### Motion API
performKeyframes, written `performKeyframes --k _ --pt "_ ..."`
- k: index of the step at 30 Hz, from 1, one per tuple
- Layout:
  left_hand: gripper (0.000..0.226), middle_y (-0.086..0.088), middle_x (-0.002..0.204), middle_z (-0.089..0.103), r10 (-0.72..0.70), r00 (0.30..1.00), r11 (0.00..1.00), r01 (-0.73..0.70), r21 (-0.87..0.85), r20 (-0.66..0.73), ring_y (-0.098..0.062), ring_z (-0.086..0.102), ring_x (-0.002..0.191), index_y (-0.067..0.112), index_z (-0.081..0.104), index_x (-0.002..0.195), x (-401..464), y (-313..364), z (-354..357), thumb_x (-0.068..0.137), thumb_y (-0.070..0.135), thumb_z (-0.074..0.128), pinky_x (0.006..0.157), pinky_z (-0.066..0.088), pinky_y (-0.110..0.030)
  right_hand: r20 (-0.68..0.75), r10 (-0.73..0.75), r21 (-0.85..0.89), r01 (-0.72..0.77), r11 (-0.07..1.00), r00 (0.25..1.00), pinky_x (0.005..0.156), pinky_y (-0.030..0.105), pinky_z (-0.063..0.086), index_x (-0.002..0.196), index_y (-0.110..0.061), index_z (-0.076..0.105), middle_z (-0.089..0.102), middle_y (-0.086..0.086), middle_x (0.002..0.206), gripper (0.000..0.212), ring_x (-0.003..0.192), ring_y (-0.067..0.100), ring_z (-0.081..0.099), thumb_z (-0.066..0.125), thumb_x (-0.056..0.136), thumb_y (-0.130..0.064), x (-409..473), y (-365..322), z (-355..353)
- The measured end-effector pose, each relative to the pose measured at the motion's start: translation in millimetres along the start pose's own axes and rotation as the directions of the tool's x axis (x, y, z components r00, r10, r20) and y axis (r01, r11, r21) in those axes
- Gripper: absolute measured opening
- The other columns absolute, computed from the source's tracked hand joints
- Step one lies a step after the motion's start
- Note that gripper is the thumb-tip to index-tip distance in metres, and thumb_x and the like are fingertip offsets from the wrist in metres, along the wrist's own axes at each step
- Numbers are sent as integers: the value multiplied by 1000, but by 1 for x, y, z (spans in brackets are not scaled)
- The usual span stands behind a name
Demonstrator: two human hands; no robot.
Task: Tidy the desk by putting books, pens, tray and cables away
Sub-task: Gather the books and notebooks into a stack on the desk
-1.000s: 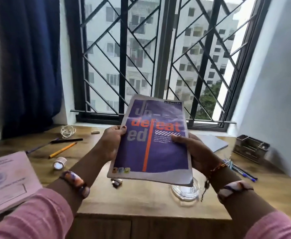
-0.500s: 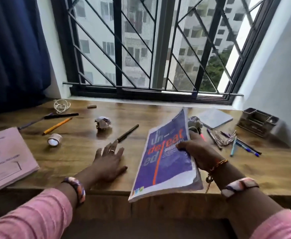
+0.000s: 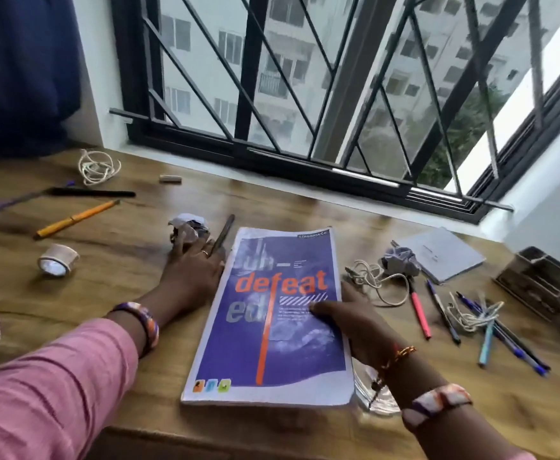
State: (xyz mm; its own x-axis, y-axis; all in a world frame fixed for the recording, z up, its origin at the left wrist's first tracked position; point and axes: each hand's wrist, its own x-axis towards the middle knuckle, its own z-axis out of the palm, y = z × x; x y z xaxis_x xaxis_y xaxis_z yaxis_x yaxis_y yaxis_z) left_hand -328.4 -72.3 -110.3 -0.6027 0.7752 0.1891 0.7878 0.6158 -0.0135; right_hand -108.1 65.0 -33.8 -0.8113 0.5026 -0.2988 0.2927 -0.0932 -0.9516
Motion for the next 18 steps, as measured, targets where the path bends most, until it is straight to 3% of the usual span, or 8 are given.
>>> performKeyframes --k 3,5,8,10,11,14,16,18 --pt "56 -15 123 61 -158 985 986 161 43 -63 -31 36 136 10 62 114 2 -9 6 83 31 20 106 6 -52 22 42 -24 -41 999 999 49 22 54 80 -10 60 69 1 59 33 52 11 66 43 84 18 22 0 7" --pt "47 -17 126 58 -215 975 974 218 67 -48 -32 33 137 10 59 115 -1 -15 6 85 27 28 105 9 -50 5 66 -27 -66 997 998 55 23 55 84 -7 62 70 5 67 25 57 13 67 48 84 14 32 2 13" --pt "39 -17 140 45 -184 980 976 191 101 -80 -30 21 142 14 51 126 -5 -25 3 91 23 35 106 7 -45 -91 97 -153 -110 982 991 70 25 53 103 -2 55 67 10 93 19 77 18 63 60 84 0 45 12 20" --pt "37 -22 126 57 -136 985 984 147 102 -110 -36 43 130 11 61 113 -12 -29 -3 82 21 43 103 15 -42 -139 80 -370 -127 920 987 61 16 46 98 -6 50 61 7 93 21 76 14 56 64 84 -10 49 14 27" --pt "38 -22 116 64 -104 988 989 114 89 -113 -38 53 120 9 66 105 -18 -29 -8 78 23 43 99 21 -41 -152 55 -502 -125 856 987 62 16 46 99 -6 50 59 9 96 23 79 16 56 65 84 -14 48 13 33" --pt "46 -18 105 70 55 989 999 -54 6 -134 -33 66 102 8 70 98 -48 -13 -15 77 31 36 91 47 -39 -166 -19 -848 -132 513 986 101 33 37 129 8 31 38 24 133 58 124 35 41 58 89 -23 36 15 48" --pt "47 -16 99 72 170 982 984 -173 -34 -76 -27 70 93 7 72 95 -72 2 -17 78 32 36 76 57 -35 -117 -102 -964 -88 252 988 111 39 23 139 11 12 17 28 146 67 138 40 19 47 94 -24 21 23 57" --pt "52 -16 102 71 176 984 982 -178 -69 -40 -25 70 94 4 72 97 -91 9 -17 81 34 33 74 56 -33 -21 -164 -987 5 160 986 113 43 18 147 -3 5 1 20 155 63 143 38 6 38 95 -18 6 39 66"
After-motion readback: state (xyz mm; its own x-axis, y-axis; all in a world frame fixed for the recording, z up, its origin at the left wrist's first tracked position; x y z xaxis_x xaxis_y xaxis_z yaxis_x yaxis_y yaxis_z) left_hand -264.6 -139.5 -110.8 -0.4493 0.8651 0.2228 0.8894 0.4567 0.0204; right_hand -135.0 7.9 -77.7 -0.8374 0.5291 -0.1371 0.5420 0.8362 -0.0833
